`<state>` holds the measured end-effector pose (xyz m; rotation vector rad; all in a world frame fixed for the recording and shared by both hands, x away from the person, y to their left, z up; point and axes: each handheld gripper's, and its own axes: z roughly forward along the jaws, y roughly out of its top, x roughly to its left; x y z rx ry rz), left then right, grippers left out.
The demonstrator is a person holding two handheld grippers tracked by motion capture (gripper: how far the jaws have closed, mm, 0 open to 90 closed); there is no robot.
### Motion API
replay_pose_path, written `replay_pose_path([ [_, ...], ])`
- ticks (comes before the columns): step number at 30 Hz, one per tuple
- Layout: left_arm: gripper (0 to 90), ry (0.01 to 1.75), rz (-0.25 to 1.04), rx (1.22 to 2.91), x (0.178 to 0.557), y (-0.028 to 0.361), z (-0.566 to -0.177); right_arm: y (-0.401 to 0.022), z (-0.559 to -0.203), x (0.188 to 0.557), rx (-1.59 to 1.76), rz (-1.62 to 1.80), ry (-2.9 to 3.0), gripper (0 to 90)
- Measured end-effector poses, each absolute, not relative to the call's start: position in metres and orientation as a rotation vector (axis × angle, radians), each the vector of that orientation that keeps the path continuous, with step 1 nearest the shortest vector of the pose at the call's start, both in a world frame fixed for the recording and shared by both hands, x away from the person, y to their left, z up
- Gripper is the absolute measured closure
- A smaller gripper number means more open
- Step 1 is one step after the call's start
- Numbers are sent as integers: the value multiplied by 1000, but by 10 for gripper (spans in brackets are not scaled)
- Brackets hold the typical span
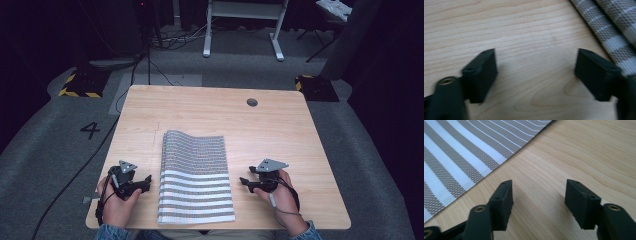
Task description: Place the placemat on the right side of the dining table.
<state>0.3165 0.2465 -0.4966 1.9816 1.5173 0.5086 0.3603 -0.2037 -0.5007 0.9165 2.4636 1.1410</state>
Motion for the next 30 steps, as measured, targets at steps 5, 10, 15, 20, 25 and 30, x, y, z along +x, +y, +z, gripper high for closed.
replay_pose_path([
  [5,219,1415,498,2030,305,249,-499,-194,-484,360,861,1187,2479,445],
  [10,207,1297,469,2049,299,261,-503,-173,-465,358,800,1239,2542,449],
  [15,149,1272,458,2080,299,263,-503,-147,-449,358,746,1236,2566,450],
  [20,146,1262,453,2084,301,265,-503,-98,-432,361,698,1241,2598,432],
  [25,145,1271,455,2080,302,265,-504,-67,-428,363,640,1237,2624,415],
  [30,142,1279,462,2080,303,265,-503,-33,-425,362,584,1231,2662,377],
])
